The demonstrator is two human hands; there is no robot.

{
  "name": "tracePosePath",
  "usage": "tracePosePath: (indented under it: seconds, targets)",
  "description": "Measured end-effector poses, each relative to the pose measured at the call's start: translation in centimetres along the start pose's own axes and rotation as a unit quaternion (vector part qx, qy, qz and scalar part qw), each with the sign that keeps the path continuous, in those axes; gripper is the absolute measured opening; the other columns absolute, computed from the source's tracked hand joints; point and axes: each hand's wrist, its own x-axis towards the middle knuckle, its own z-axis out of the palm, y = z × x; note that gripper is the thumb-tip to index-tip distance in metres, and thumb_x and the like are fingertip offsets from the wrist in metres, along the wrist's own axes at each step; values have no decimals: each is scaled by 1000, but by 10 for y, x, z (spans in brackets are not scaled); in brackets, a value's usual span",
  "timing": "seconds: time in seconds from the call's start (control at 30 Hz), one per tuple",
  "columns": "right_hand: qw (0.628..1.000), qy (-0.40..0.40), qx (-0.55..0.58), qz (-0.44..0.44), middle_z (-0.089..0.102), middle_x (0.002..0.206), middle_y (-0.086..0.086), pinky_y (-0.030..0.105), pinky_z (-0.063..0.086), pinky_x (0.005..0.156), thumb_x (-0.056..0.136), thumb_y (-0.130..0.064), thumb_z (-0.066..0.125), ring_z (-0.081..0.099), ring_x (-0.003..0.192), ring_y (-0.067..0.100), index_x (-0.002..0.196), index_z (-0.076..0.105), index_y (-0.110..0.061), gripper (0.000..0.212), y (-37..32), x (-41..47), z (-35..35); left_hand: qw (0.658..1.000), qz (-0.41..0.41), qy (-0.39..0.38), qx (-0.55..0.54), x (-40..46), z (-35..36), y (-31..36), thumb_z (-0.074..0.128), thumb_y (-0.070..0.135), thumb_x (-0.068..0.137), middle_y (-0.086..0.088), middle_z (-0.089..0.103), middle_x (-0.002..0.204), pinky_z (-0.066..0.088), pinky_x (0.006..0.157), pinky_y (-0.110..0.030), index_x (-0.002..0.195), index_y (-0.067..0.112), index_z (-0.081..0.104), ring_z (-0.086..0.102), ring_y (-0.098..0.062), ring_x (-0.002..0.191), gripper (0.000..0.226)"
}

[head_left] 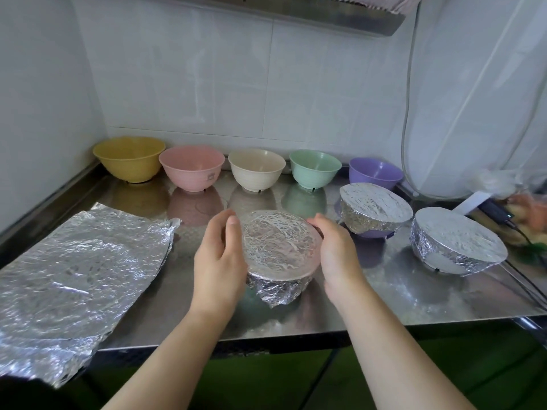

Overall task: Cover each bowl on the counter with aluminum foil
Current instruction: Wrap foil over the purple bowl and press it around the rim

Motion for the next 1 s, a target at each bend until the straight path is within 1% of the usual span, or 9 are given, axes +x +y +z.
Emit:
tracePosePath:
  seconds: [0.07, 0.2, 0.33, 0.43, 0.57, 0.73, 0.83, 0.93, 1.0]
  targets:
    - [995, 21, -89, -50, 74, 95, -10, 46, 46, 101, 82, -51, 58, 68, 102, 21, 81, 74, -29, 27, -1, 8, -7, 1000, 8, 17, 25, 3, -6, 1, 43, 40, 110, 28, 63, 113, 34, 84, 3, 138, 25, 60, 52, 25, 103, 36]
    - [986, -63, -105, -112, 68, 132, -20, 24, 36, 111, 100, -34, 54, 56, 126, -9, 126, 73, -30, 33, -14, 19, -9, 998, 27, -2, 62, -4, 4, 8, 52, 37, 104, 11, 52, 151, 34, 117, -29, 152, 23, 48, 44, -3, 139, 50]
    - [976, -138, -154, -74, 75, 127, -11, 38, 42, 119, 95, -48, 50, 65, 126, 4, 122, 79, -27, 44, -11, 18, -2, 994, 42, -14, 105, -11, 22, 10, 48, 40, 104, 1, 40, 162, 25, 122, -28, 158, 17, 39, 31, -11, 150, 60]
    - [982, -122, -134, -54, 79, 120, -6, 45, 45, 118, 97, -41, 48, 70, 120, 11, 118, 80, -22, 43, -5, 17, -1, 995, 31, 14, 91, -15, 25, 4, 44, 38, 106, 3, 40, 161, 24, 117, -23, 157, 18, 39, 33, -9, 148, 55]
    - [992, -91, -90, -14, 75, 128, 0, 43, 41, 122, 111, -24, 46, 67, 125, 9, 128, 75, -15, 35, -1, 18, -1, 999, 9, 44, 24, -19, 30, -1, 41, 38, 109, 9, 45, 158, 28, 120, -26, 156, 22, 42, 37, -4, 145, 49]
    - [997, -73, -10, 20, 75, 129, 3, 48, 40, 122, 93, -44, 51, 67, 128, 19, 122, 78, -15, 49, 3, 15, 4, 995, -21, 75, -69, -22, 35, 0, 41, 36, 110, 15, 54, 149, 33, 118, -29, 149, 29, 50, 45, -2, 139, 41]
    - [998, -53, 14, 18, 78, 123, -1, 46, 45, 117, 87, -43, 53, 69, 124, 17, 111, 82, -19, 44, 8, 15, 5, 992, -39, 80, -91, -18, 34, 0, 45, 39, 109, 19, 60, 138, 37, 108, -22, 141, 33, 57, 51, 1, 129, 35]
    - [1000, -17, -12, -13, 79, 105, -11, 28, 52, 92, 96, -28, 60, 71, 105, 3, 96, 79, -21, 21, 10, 14, 1, 993, -44, 50, -97, -6, 27, 1, 47, 39, 109, 20, 65, 130, 38, 94, -3, 135, 30, 63, 54, 12, 120, 32]
    - [997, 0, -58, -42, 73, 92, -5, 33, 49, 83, 94, -36, 61, 68, 94, 14, 90, 70, -11, 27, 9, 13, -5, 995, -37, 22, -92, 2, 19, 1, 47, 39, 109, 20, 69, 123, 42, 94, -7, 128, 28, 68, 57, 13, 114, 31]
